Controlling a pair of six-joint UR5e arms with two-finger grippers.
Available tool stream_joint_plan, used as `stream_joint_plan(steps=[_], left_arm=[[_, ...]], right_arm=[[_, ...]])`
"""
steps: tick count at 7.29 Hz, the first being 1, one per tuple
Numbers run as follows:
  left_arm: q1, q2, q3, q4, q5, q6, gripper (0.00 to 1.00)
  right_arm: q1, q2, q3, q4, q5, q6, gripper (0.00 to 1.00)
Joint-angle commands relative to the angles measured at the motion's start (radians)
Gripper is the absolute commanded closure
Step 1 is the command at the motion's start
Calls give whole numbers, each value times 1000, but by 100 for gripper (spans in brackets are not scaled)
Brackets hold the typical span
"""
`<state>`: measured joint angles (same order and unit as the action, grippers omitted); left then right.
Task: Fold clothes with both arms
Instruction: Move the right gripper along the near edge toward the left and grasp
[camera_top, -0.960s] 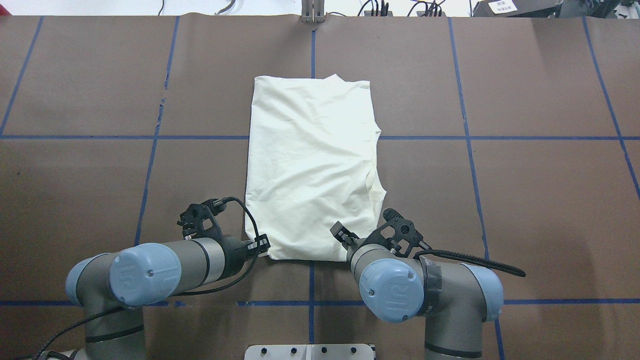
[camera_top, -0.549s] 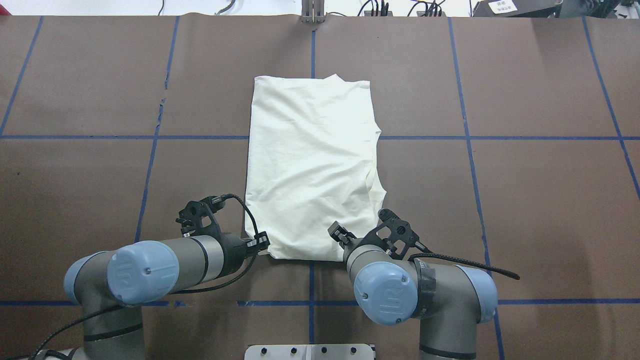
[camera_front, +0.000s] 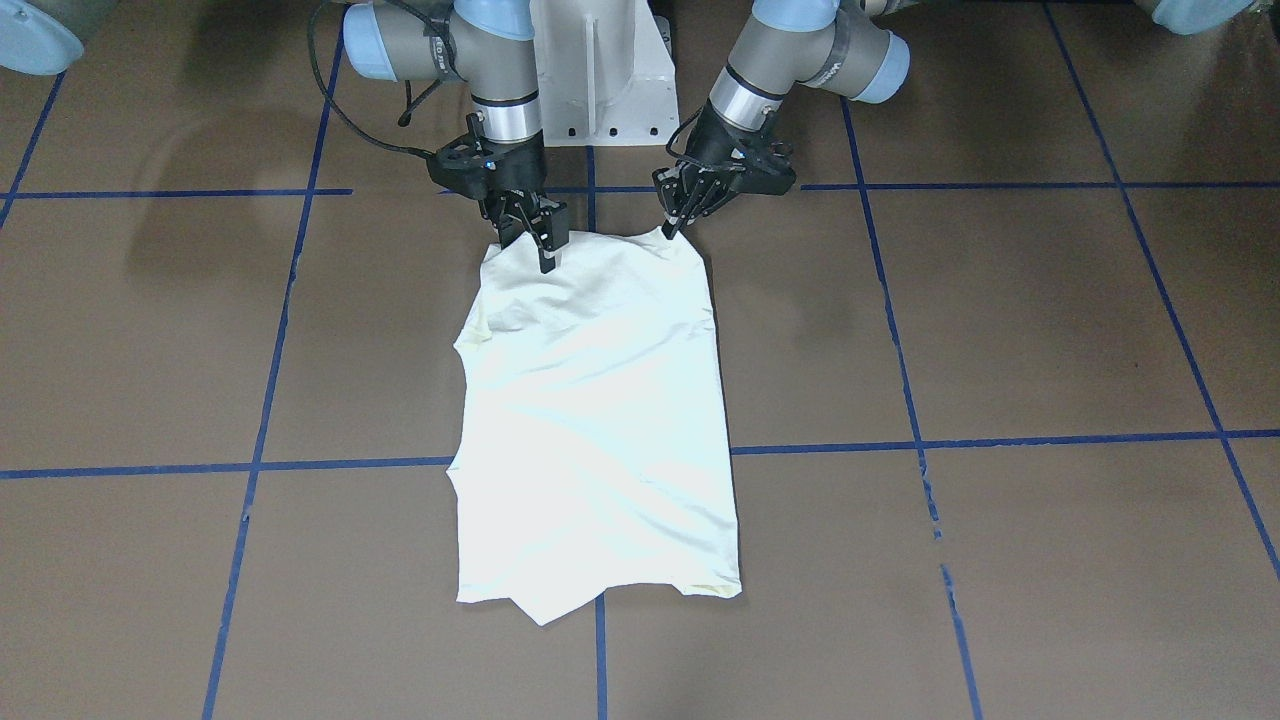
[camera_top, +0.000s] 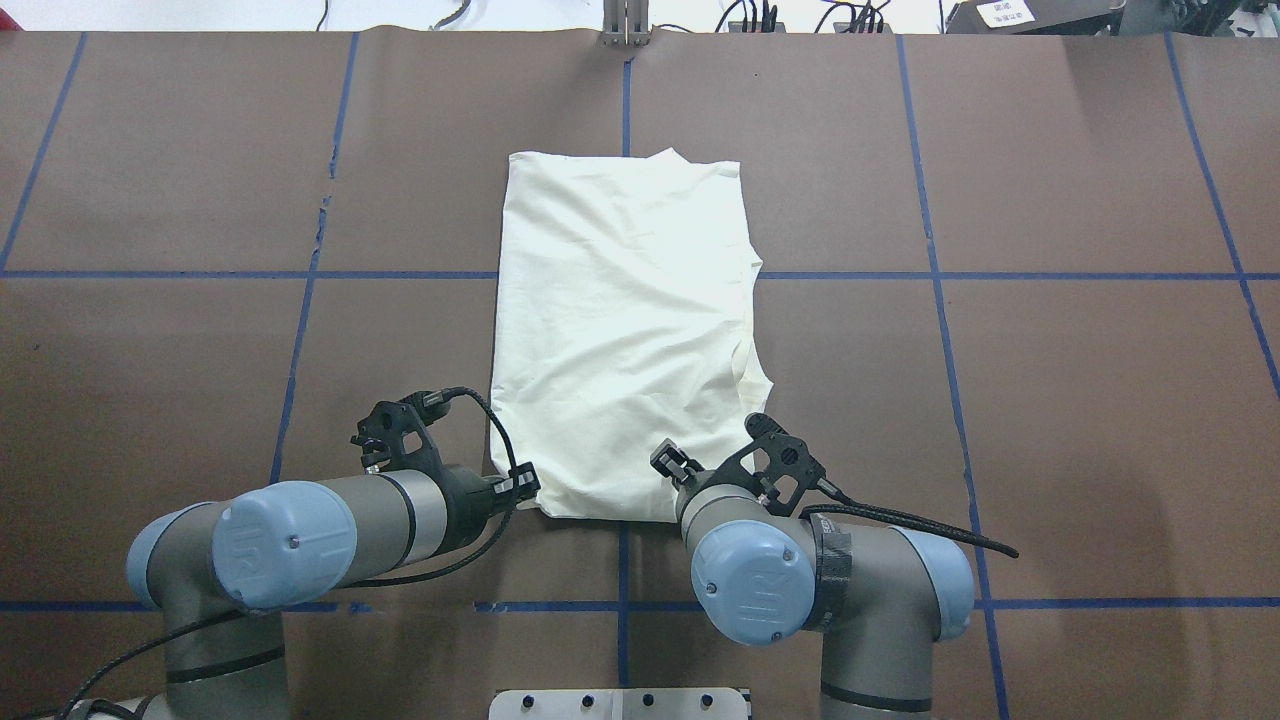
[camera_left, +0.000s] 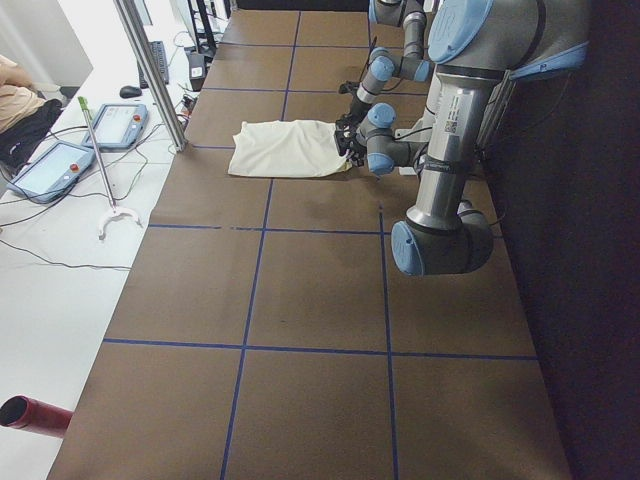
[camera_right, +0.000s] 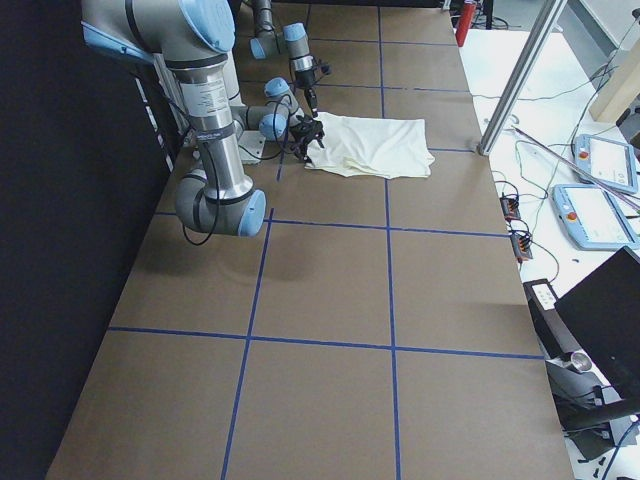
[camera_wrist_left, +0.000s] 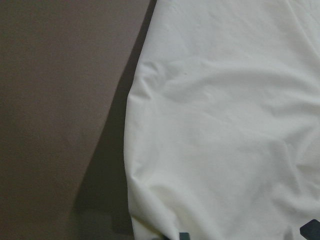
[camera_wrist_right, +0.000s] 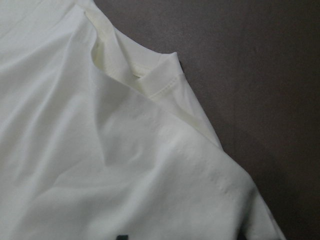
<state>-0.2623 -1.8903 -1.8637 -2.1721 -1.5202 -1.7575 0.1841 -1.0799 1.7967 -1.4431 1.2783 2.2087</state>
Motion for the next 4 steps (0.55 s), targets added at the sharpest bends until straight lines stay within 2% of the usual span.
stream_joint_plan(steps=[1, 4], left_arm=[[0, -1, 0, -1, 0, 1, 100], [-5, 0, -18, 2, -8, 36, 100]], right_arm=[[6, 6, -2, 0, -1, 51, 100], [18, 0, 28, 0, -1, 51, 100]])
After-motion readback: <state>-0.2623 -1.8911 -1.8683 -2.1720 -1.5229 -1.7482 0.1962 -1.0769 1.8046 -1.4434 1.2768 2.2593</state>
